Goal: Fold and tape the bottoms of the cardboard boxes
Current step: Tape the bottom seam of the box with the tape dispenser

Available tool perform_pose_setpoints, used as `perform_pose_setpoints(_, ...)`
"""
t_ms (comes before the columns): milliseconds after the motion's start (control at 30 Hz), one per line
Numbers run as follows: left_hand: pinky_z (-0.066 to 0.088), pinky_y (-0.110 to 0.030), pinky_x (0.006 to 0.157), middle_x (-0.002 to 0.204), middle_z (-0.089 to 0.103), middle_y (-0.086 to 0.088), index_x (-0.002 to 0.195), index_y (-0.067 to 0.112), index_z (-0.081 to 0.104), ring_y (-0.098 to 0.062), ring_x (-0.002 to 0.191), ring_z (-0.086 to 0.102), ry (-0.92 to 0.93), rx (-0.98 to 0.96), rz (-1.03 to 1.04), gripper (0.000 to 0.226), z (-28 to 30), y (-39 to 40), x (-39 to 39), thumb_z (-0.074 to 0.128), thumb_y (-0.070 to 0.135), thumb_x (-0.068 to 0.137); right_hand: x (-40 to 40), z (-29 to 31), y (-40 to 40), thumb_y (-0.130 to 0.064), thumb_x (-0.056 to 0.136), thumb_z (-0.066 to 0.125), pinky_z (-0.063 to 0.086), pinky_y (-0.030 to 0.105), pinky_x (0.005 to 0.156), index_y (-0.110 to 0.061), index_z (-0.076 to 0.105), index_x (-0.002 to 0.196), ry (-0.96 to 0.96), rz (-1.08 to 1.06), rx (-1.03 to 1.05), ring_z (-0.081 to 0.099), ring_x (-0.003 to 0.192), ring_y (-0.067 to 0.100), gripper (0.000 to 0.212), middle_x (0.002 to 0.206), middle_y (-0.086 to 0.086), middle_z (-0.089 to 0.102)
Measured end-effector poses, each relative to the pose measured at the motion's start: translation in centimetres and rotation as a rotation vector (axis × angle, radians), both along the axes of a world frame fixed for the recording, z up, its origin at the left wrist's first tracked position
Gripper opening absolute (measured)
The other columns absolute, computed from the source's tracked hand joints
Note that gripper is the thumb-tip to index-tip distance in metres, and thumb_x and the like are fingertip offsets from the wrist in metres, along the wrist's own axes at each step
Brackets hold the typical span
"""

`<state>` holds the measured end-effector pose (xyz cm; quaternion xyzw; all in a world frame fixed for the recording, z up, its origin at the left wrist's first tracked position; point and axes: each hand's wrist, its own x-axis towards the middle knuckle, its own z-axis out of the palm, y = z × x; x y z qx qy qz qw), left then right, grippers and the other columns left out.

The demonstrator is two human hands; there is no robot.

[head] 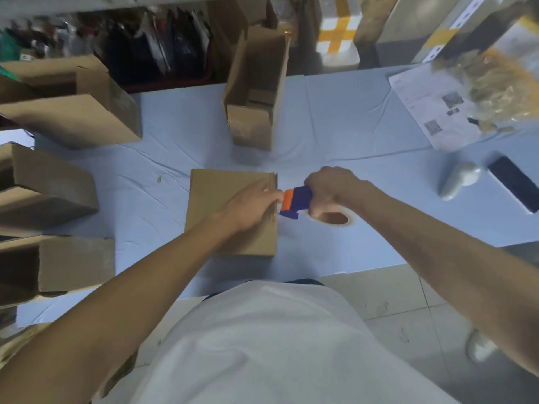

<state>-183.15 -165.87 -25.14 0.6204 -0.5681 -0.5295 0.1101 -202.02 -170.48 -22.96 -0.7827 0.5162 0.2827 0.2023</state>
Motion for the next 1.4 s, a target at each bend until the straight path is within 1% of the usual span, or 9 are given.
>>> perform_pose_setpoints(133,0.041,-0.026,0.072,0.103,0.053,0.001,0.113,0.016,0.058,-0.019,0.097,0.048,-0.218,-0.052,-0.215,0.027,-1.9,0.2,0.0,0.057,0.032,0.090,0.1,0.2,0.6,-0.022,0.067,0.065,0.038,0.026,0.057,-0.018,0.053,0.088,0.074,-0.039,-0.010,0.052,0.064,0.020,0.024,0.079,0.001,0.053)
perform_pose_setpoints(233,0.033,-0.031,0.092,0.126,0.045,-0.014,0.117,0.015,0.066,-0.025,0.120,0.039,-0.415,-0.173,-0.481,0.028,-2.0,0.5,-0.5,0.050,0.016,0.094,-1.5,0.3,1.8,-0.025,0.067,0.067,0.036,0.026,0.056,-0.022,0.052,0.095,-0.023,-0.145,-0.047,0.052,0.065,0.021,0.031,0.077,-0.002,0.052)
perform_pose_setpoints(367,0.039,-0.026,0.073,0.088,0.065,-0.006,0.091,0.008,0.074,-0.027,0.090,0.060,-0.135,-0.271,-0.108,0.034,-1.9,-0.2,0.2,0.045,-0.007,0.081,-4.9,-0.2,4.3,-0.025,0.066,0.075,0.037,0.027,0.059,-0.028,0.055,0.114,-0.346,-0.312,-0.157,0.055,0.074,0.022,0.052,0.087,-0.005,0.065)
perform_pose_setpoints(467,0.053,-0.039,0.083,0.080,0.066,-0.005,0.088,0.004,0.067,-0.021,0.075,0.061,0.092,-0.071,0.228,0.014,-1.1,0.0,0.1,0.053,0.007,0.091,-5.6,0.0,6.0,-0.020,0.066,0.079,0.044,0.028,0.066,-0.028,0.056,0.122,-0.522,-0.343,-0.126,0.059,0.080,0.019,0.061,0.092,-0.010,0.066)
perform_pose_setpoints(567,0.056,-0.036,0.085,0.088,0.067,-0.009,0.089,0.008,0.066,-0.019,0.079,0.064,0.392,0.197,0.252,0.015,0.1,0.7,-0.4,0.058,0.017,0.097,-5.0,0.1,6.8,-0.018,0.066,0.080,0.052,0.033,0.074,-0.028,0.057,0.122,-0.616,-0.354,-0.101,0.063,0.083,0.020,0.061,0.095,-0.009,0.068)
perform_pose_setpoints(767,0.053,-0.022,0.069,0.070,0.069,0.004,0.083,0.013,0.068,-0.010,0.066,0.062,0.516,0.267,0.330,0.018,0.7,0.9,0.1,0.059,0.016,0.098,-4.5,0.0,7.0,-0.018,0.067,0.082,0.055,0.036,0.076,-0.030,0.056,0.123,-0.673,-0.358,-0.083,0.064,0.086,0.018,0.062,0.098,-0.010,0.069)
perform_pose_setpoints(933,0.051,-0.021,0.068,0.079,0.069,-0.003,0.089,0.010,0.066,-0.014,0.075,0.062,0.822,0.484,0.469,0.013,0.8,1.3,0.8,0.056,0.014,0.098,-4.0,0.2,6.8,-0.031,0.071,0.086,0.055,0.025,0.076,-0.034,0.053,0.125,-0.773,-0.383,-0.068,0.064,0.092,0.010,0.063,0.105,-0.015,0.066)
perform_pose_setpoints(1233,0.056,-0.020,0.064,0.082,0.068,-0.008,0.097,0.006,0.063,-0.015,0.076,0.065,0.834,0.582,0.514,0.014,0.7,2.4,2.1,0.053,-0.004,0.095,-3.1,0.5,6.8,-0.029,0.070,0.088,0.049,0.009,0.071,-0.030,0.054,0.127,-0.817,-0.330,-0.008,0.062,0.095,0.003,0.067,0.108,-0.017,0.064)
perform_pose_setpoints(1400,0.056,-0.027,0.074,0.083,0.072,-0.009,0.095,0.003,0.067,-0.017,0.077,0.069,0.795,0.553,0.485,0.022,1.2,2.3,3.2,0.046,0.003,0.100,-3.1,0.4,7.1,-0.030,0.070,0.088,0.050,0.014,0.072,-0.031,0.053,0.126,-0.800,-0.337,-0.011,0.062,0.094,0.005,0.066,0.107,-0.016,0.065)
